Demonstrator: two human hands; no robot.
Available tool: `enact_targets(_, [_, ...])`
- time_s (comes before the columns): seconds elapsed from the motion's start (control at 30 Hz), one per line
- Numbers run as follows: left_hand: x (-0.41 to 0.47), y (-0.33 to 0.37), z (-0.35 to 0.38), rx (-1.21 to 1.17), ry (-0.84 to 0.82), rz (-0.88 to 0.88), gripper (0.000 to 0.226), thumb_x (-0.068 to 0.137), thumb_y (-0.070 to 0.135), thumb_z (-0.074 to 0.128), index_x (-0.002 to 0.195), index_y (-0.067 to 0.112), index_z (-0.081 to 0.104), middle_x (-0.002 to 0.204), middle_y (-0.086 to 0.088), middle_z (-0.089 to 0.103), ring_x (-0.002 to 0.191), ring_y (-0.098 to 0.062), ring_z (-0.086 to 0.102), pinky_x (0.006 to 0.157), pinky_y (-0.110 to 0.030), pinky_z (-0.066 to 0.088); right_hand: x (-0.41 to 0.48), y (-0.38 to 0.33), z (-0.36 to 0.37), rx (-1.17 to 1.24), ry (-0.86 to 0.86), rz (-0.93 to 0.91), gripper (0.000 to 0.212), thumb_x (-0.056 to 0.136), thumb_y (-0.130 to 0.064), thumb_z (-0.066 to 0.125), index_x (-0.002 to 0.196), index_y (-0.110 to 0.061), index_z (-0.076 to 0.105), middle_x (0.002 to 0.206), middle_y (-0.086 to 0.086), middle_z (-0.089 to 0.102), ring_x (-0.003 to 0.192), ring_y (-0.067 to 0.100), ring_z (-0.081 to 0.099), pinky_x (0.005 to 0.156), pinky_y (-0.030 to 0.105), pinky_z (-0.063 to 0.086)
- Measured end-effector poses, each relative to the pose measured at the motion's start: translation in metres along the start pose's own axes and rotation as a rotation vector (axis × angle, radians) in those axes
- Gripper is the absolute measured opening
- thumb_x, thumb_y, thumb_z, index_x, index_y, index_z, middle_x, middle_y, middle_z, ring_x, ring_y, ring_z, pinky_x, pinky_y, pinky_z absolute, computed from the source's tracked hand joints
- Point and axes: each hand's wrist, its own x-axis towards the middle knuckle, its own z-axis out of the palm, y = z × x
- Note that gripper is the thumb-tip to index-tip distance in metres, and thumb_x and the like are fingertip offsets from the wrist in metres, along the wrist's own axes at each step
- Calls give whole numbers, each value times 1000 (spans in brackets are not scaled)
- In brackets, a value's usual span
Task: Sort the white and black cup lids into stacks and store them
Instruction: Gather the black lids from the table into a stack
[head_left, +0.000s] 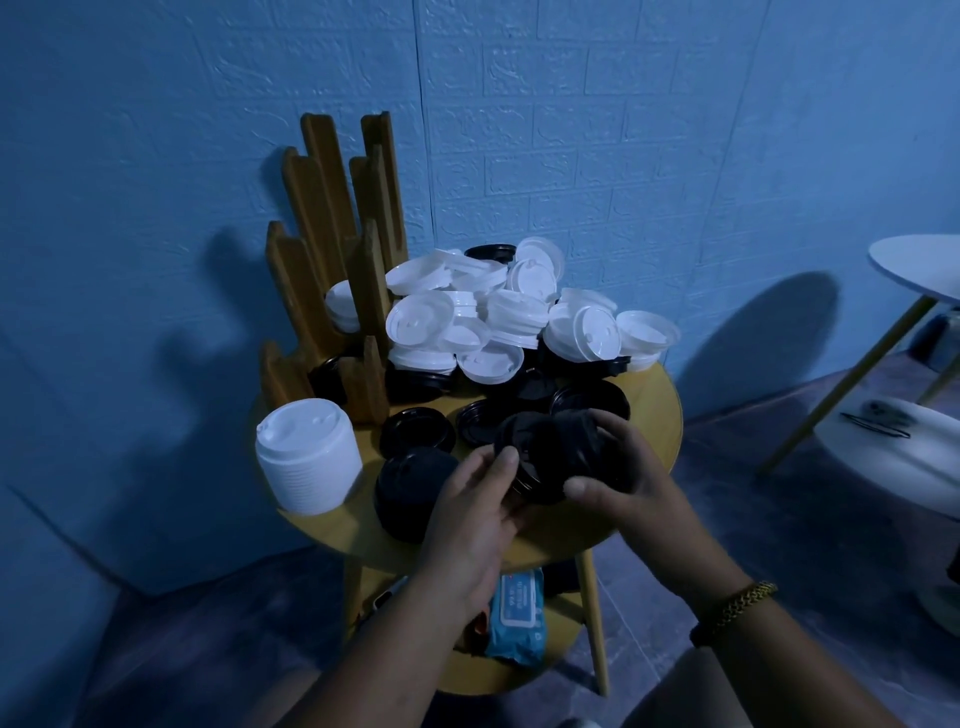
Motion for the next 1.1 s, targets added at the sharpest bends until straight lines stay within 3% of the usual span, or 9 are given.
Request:
enact_targets(0.1, [2,-1,-2,-2,23,16,38,99,23,62,135,11,56,120,-12,73,106,-24,73,85,-35,58,1,6,-6,143,17,31,74,74,-25,83,136,-41,48,125,-23,62,120,4,59,94,29,52])
enact_targets(0.2, [4,-3,-4,4,24,22,47,97,24,65,140,12,52,124,-12,71,108,-25,72,87,-36,57,4,5,-8,151,-11,35,78,71,-18,81,137,-40,47,123,-27,61,119,5,60,95,33,52])
enact_targets(0.33, [3,-3,-5,-21,-4,37,26,98,21,63,121,29,56,114,-1,72,102,-16,73,84,-32,57,7,1,-4,81,-56,35,83,71,-20,86,138,-41,43,119,-37,56,114,-6,58,86,21,54])
enact_targets(0.4, [3,-4,-6,-8,-15,51,21,98,23,62,116,32,57,114,0,72,103,-15,73,82,-30,58,7,0,0,40,-76,25,84,70,-19,84,139,-39,41,125,-30,55,115,-6,57,86,18,53])
enact_targets(0.53, [1,-4,-6,21,-14,61,26,97,30,64,122,27,63,121,-7,72,110,-22,71,90,-36,58,8,-4,4,-17,-116,-8,85,72,-14,83,141,-35,39,138,-12,48,115,-3,58,85,19,53])
enact_targets(0.7, [1,-4,-5,-10,-22,43,28,97,31,63,124,22,65,119,-9,73,108,-23,72,87,-35,59,7,2,8,-142,-140,-43,89,69,-30,87,141,-45,37,140,-17,43,122,4,55,92,28,55])
enact_targets(0.83, [2,-4,-7,14,-46,14,38,99,33,59,134,17,60,120,-9,74,111,-22,71,92,-36,57,9,2,3,-289,-175,-110,86,72,-32,85,140,-51,36,138,-30,39,128,-3,44,98,19,47])
enact_targets(0.97, [3,-2,-7,11,-47,-10,36,101,33,58,133,17,60,118,-7,74,109,-19,72,88,-33,56,14,1,-7,-518,-243,-184,90,76,-34,84,143,-57,29,146,-31,31,137,1,31,113,35,38])
enact_targets(1.1, [4,0,-6,35,-56,-23,32,103,33,55,129,16,63,114,-8,76,106,-20,73,85,-32,58,15,-7,-12,-579,-314,-164,90,74,-44,83,145,-55,28,143,-39,27,136,-7,27,115,30,35])
